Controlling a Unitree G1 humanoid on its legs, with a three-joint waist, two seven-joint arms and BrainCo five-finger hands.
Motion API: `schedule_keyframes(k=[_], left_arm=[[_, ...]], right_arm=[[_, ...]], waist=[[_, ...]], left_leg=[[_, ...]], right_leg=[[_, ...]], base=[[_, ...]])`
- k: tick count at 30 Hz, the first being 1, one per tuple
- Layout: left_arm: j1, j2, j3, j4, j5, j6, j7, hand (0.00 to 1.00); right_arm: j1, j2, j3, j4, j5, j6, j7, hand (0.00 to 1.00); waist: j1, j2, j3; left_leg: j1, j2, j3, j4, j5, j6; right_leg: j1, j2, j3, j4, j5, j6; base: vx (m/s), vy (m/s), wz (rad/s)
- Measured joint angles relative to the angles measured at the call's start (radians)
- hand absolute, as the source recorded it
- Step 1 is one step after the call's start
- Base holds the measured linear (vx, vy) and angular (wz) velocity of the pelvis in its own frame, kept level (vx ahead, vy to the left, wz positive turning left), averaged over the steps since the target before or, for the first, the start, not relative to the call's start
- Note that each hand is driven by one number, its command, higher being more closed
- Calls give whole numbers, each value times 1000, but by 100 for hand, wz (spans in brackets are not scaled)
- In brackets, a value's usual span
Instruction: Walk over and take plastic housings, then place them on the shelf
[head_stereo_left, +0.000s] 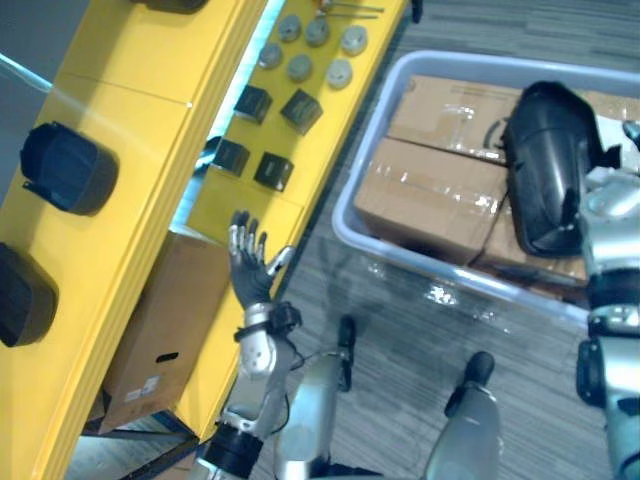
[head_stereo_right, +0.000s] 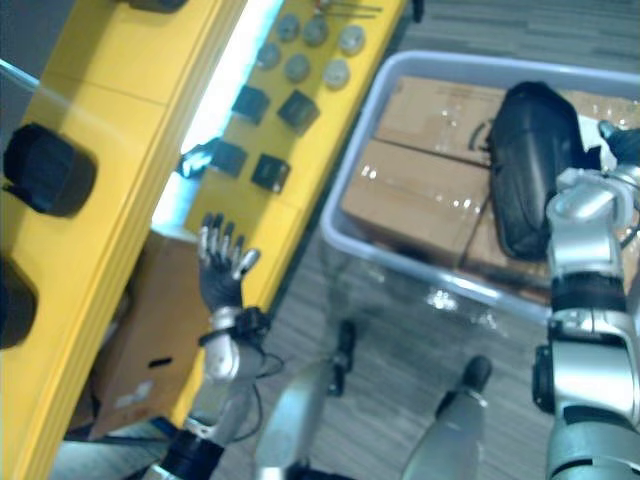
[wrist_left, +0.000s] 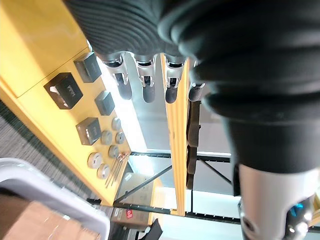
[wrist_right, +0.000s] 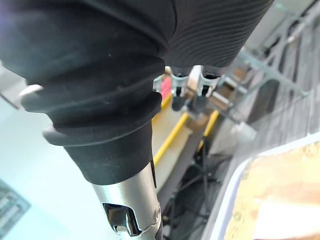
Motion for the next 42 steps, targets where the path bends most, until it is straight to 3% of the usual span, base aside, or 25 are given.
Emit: schedule_keyframes(k=[4,10,22,23,29,37,42], left_arm=[[-2,0,16,-2,27,0,2,0],[-7,1,16,-2,28,8,5,0],[-20,1,8,-2,28,19,6,0],[-29,1,5,-1,28,19,7,0],[-61,3,-18,11,28,21,27,0],[-72,8,-19,36,28,21,27,0],[-67,51,-16,34,23,21,15,0]], right_arm=[[7,29,0,-5,2,4,24,0],[13,41,1,115,31,93,156,0],[-46,32,-5,281,54,168,184,0],[-56,26,-4,303,50,176,196,100],[-122,-11,3,388,-17,247,267,100],[-162,-77,87,491,-237,292,400,100],[-163,-87,149,512,-321,321,441,100]], waist=[[-6,-20,14],[-4,-25,18],[-2,-25,18],[-2,-25,18],[3,-24,17],[7,-24,17],[8,-24,17]], left_leg=[[0,5,21,8,-9,2],[0,5,18,8,-9,2],[-1,-6,10,8,-8,3],[-3,-9,5,8,-7,4],[-16,-11,-12,10,-1,4],[-16,-14,-23,5,8,2],[-9,-14,-40,-1,15,-2]], right_leg=[[-14,3,23,8,0,0],[-13,6,22,12,-2,-1],[-8,-3,15,15,-3,0],[-6,-6,9,15,-4,1],[-2,-10,-10,16,-4,2],[2,-10,-25,30,-12,-3],[13,-12,-41,46,-26,-4]], base=[[25,-3,-13],[0,0,0],[0,0,2],[-1,-2,10],[-5,-5,10],[-7,-6,4],[-4,-17,11]])
